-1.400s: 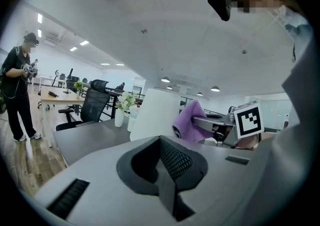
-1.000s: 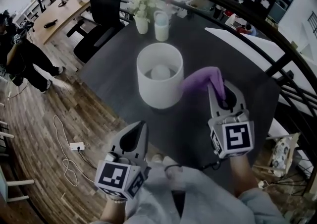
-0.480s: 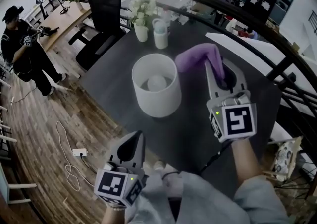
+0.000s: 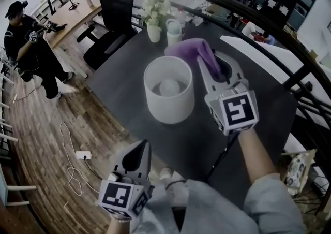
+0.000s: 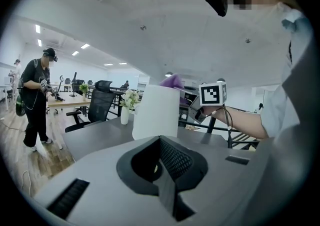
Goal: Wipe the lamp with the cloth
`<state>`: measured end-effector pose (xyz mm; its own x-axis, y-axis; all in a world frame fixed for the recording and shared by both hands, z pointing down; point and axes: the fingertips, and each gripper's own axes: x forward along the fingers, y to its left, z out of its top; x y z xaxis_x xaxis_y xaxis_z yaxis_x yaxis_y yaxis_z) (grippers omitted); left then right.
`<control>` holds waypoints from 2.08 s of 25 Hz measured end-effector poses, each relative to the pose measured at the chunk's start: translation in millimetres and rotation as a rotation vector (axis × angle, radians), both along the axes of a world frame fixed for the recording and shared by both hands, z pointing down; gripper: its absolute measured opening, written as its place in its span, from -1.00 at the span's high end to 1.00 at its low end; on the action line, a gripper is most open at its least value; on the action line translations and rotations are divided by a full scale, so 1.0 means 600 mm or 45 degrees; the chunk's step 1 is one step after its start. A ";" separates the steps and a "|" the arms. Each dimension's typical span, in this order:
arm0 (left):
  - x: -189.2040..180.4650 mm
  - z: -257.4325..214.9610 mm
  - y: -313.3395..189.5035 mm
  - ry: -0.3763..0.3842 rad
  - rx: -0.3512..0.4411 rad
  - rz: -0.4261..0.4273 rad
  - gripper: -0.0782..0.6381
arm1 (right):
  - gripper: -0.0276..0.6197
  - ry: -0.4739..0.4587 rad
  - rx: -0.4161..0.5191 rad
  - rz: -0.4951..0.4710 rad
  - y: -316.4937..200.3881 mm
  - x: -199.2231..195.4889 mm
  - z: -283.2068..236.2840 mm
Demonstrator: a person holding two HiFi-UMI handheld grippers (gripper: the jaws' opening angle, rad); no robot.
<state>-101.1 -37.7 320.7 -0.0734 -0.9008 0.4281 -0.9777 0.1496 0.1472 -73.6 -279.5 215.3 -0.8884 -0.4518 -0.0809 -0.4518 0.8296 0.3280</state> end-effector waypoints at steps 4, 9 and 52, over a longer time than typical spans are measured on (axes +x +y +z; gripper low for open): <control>-0.005 0.006 0.002 0.019 -0.003 -0.010 0.75 | 0.76 0.037 -0.121 -0.059 0.008 -0.009 0.038; -0.006 0.006 0.000 0.074 0.039 -0.037 0.75 | 0.76 0.069 -0.206 -0.054 0.019 0.005 0.076; -0.207 0.009 -0.164 0.126 0.094 0.563 0.75 | 0.76 0.079 -0.324 0.670 0.252 0.023 0.108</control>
